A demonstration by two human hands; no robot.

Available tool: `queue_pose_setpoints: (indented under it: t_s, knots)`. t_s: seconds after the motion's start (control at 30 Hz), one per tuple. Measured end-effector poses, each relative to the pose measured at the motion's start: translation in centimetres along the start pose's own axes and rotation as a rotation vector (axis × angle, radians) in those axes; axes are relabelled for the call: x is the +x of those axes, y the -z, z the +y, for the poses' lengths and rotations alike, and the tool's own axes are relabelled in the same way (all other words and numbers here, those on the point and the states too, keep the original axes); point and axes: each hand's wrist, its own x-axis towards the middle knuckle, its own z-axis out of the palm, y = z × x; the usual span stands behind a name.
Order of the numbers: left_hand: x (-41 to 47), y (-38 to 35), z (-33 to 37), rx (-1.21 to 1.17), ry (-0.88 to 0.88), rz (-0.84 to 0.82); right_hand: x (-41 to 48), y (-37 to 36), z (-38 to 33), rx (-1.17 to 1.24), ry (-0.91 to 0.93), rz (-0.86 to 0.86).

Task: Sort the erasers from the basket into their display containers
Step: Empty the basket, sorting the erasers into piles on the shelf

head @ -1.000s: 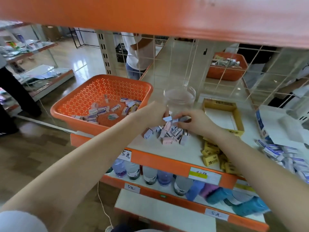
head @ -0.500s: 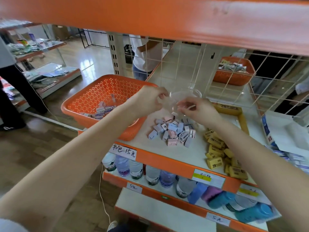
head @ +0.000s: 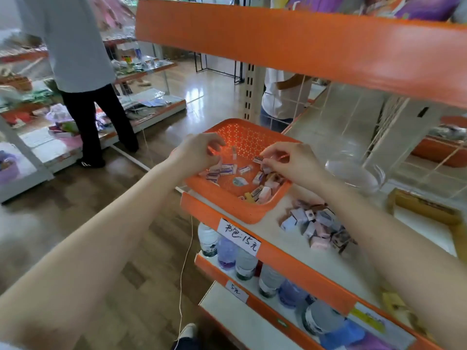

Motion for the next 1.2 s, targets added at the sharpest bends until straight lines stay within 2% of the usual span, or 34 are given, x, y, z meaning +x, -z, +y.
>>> queue_pose_setpoints:
  t_s: [0.13,0.3,0.47,0.6,0.7,0.93,1.07,1.2]
  knots:
    - [-0.2,0.5,-1.5,0.008,0.013,-0.029,2.6,-1.1,-1.1,-0.036,0.047,-0.069]
    - [1.8,0.2,-2.5,0.048,0.04,-0.113,5.3,-2.2,-1.2,-0.09,0.022,-0.206]
    - [4.1,-1.9,-2.4,0.323,0.029,-0.344,7.8,-3.7,-1.2,-0.242,0.018,-0.365]
    - [5.1,-3.1,-2.9,0.385,0.089,-0.506,8.7,-6.7,-1.1,-0.384,0.06,-0.482]
    - [5.5,-3.2,-3.2,0.367,0.076,-0.514,9.1,-8.0,-0.6,-0.476,0.088,-0.535]
    - [5.5,-3.5,-3.4,0.308,0.052,-0.503,9.2,-7.5,0.2,-0.363,0.007,-0.565]
    - [5.3,-3.3,-3.3,0.239,0.05,-0.451,9.1,-7.7,-0.1,-0.446,0.037,-0.619]
    - [5.2,-3.3,-3.3,0.296,0.085,-0.439,9.2,-7.1,0.3,-0.513,-0.036,-0.585]
